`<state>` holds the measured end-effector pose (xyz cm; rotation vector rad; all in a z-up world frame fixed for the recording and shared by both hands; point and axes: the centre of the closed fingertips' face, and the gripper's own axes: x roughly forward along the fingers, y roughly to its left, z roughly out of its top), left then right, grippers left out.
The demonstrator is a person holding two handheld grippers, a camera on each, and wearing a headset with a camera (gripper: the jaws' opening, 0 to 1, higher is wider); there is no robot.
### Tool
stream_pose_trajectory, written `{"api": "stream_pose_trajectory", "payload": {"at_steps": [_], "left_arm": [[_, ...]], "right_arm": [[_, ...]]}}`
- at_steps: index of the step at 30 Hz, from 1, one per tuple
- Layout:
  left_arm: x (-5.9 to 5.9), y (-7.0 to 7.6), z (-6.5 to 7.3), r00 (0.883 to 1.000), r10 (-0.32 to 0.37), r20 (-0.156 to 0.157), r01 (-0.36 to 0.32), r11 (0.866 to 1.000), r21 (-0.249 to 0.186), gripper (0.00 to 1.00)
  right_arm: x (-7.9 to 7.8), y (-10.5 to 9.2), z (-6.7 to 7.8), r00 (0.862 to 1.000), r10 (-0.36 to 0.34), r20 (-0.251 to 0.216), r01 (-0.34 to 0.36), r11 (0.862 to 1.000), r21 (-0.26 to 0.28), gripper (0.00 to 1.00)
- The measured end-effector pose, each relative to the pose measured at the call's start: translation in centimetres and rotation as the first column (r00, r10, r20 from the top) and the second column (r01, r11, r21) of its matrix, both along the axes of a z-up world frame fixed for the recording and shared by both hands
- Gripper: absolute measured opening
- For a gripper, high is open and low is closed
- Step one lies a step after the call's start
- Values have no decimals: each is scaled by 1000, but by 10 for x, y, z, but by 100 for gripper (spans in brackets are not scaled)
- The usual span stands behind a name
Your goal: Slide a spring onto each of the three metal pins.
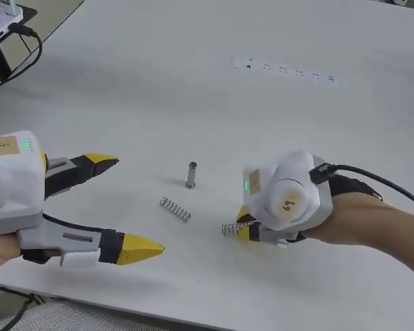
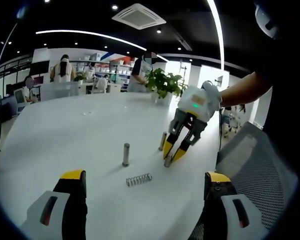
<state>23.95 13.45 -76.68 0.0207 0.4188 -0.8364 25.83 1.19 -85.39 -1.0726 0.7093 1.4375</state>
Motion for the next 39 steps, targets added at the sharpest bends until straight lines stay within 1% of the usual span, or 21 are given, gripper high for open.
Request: {"api": "stream_pose_trajectory", "payload": {"at_steps": [2, 3, 4, 6, 8, 9, 11, 14, 15, 18, 20, 24, 26, 29, 32, 36, 39], "left_arm": [[0, 0, 2, 1000, -1, 3, 1, 1000, 0, 95], [0, 0, 3, 1000, -2, 4, 2, 1000, 2, 95], [0, 0, 4, 1000, -3, 5, 3, 1000, 3, 94], [1, -1, 6, 1000, -4, 8, 3, 1000, 4, 94], [1, -2, 8, 1000, -7, 12, 7, 1000, 0, 93], [1, -2, 9, 1000, -9, 13, 9, 1000, -1, 93], [1, -4, 9, 1000, -13, 16, 13, 1000, 3, 93], [2, -5, 11, 1000, -18, 18, 18, 1000, 7, 93], [2, -6, 13, 1000, -19, 22, 19, 1000, 4, 93], [3, -8, 17, 999, -24, 30, 24, 1000, 1, 92], [3, -10, 19, 999, -30, 34, 30, 1000, 0, 92], [1, -13, 24, 998, -40, 44, 40, 999, 3, 90], [1, -15, 27, 997, -47, 58, 47, 999, 3, 87], [1, -18, 29, 996, -57, 62, 57, 998, -5, 86], [0, -23, 30, 995, -73, 62, 74, 997, -7, 83], [-2, -32, 30, 993, -100, 61, 101, 995, -13, 79], [-5, -41, 29, 990, -133, 54, 134, 991, -18, 76]], "right_arm": [[-3, 1, 3, 999, -34, -32, 35, 999, 31, 7], [-2, 2, 5, 997, -62, -48, 65, 996, 55, 7], [-1, 2, 7, 995, -79, -54, 83, 994, 67, 7], [1, 3, 14, 990, -119, -71, 126, 986, 104, 7], [0, 5, 23, 984, -149, -101, 162, 976, 145, 7], [2, 4, 27, 981, -164, -103, 179, 971, 156, 7], [2, 3, 32, 979, -169, -112, 186, 968, 167, 7], [2, 1, 40, 972, -196, -132, 220, 954, 202, 7], [3, 0, 43, 968, -209, -140, 235, 948, 214, 7], [1, -3, 48, 961, -228, -159, 261, 937, 234, 7], [0, -5, 50, 959, -232, -162, 266, 934, 238, 7], [-3, -10, 54, 959, -238, -157, 271, 932, 243, 7], [-5, -13, 56, 958, -240, -158, 273, 930, 245, 7], [-7, -19, 57, 963, -233, -134, 259, 937, 233, 7], [-9, -24, 57, 966, -228, -123, 251, 941, 225, 7], [-11, -31, 58, 970, -224, -99, 240, 948, 207, 7], [-12, -33, 62, 971, -221, -92, 236, 949, 208, 7]]}}
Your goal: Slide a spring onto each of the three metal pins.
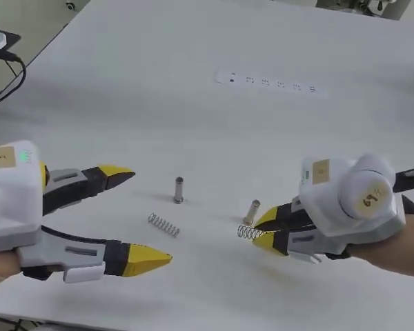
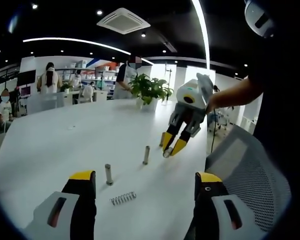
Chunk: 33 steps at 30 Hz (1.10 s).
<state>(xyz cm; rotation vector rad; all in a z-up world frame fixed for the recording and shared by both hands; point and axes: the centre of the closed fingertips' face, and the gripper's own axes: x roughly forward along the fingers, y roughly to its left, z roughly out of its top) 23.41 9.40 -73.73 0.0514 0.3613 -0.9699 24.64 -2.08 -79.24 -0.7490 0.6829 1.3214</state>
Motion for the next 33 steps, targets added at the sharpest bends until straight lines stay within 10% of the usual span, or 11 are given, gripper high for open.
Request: {"api": "stream_pose_trajectory", "payload": {"at_steps": [33], "left_arm": [[7, -99, -16, 956, -293, 17, 293, 956, 31, 42]], "right_arm": [[-7, 2, 20, 997, 28, 67, -28, 1000, 2, 7]]}}
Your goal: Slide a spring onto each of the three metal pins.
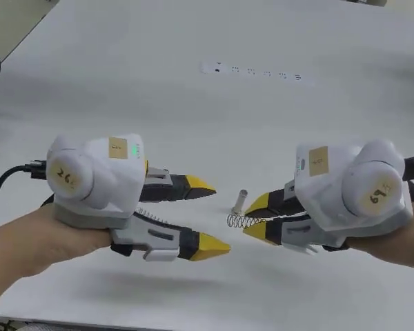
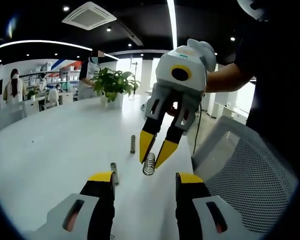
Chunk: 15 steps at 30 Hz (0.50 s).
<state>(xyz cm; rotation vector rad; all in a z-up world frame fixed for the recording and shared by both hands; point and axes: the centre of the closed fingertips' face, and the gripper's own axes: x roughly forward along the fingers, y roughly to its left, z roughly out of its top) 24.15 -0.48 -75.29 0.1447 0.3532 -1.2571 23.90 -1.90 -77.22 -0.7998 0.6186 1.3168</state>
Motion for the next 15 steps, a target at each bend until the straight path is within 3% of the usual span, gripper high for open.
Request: {"api": "stream_pose_trajectory", "payload": {"at_steps": [15], "left_arm": [[3, -10, 4, 1000, 1, -5, -1, 999, -39, 22]], "right_arm": [[-1, 3, 7, 1000, -7, -3, 7, 1000, 18, 7]]}}
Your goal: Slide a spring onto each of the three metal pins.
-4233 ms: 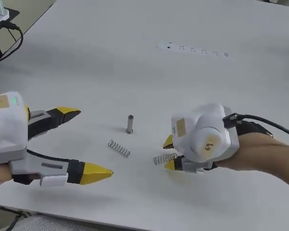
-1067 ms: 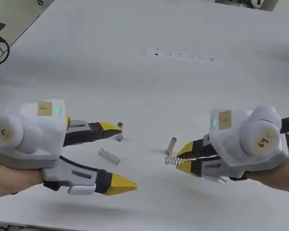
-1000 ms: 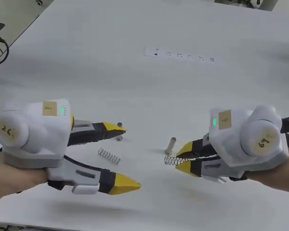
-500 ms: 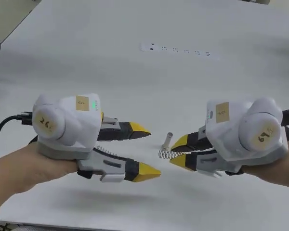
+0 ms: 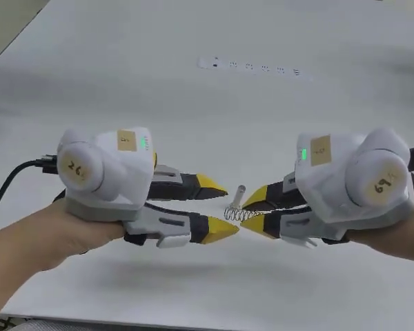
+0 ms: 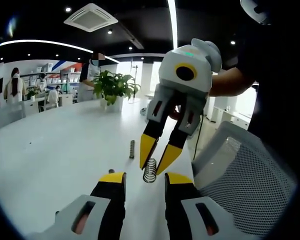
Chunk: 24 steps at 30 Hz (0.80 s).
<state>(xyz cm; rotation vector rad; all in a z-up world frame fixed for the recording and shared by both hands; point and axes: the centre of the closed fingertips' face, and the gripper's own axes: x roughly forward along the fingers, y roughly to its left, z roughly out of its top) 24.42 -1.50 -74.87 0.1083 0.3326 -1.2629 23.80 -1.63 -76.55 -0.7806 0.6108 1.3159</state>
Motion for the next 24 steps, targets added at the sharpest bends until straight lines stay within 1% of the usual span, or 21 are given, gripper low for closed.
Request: {"api": "stream_pose_trajectory", "payload": {"at_steps": [2, 7, 11, 16, 18, 20, 24], "left_arm": [[-1, -1, 1, 1000, -4, -2, 4, 1000, -7, 19], [-3, -5, 3, 1000, -16, -2, 16, 1000, -13, 16], [-4, -6, 3, 1000, -23, 0, 23, 1000, -12, 13], [-7, -7, 2, 999, -40, -2, 40, 999, -7, 7], [-8, -7, 2, 999, -49, -1, 49, 999, -8, 4], [-9, -8, 3, 999, -52, -1, 52, 999, -10, 3], [-10, -9, 4, 998, -63, 14, 63, 998, -9, 3]], "right_arm": [[0, 0, 1, 1000, 3, 1, -3, 1000, 0, 7], [-1, 1, 4, 1000, 11, 9, -11, 1000, -2, 7], [-3, 2, 5, 1000, 16, 8, -16, 1000, 2, 7], [-5, 3, 5, 1000, 28, 11, -28, 1000, 2, 7], [-5, 3, 6, 999, 32, 19, -32, 999, 2, 7], [-5, 3, 6, 999, 32, 19, -32, 999, 0, 7], [-6, 2, 7, 999, 37, 22, -37, 999, 4, 7]]}}
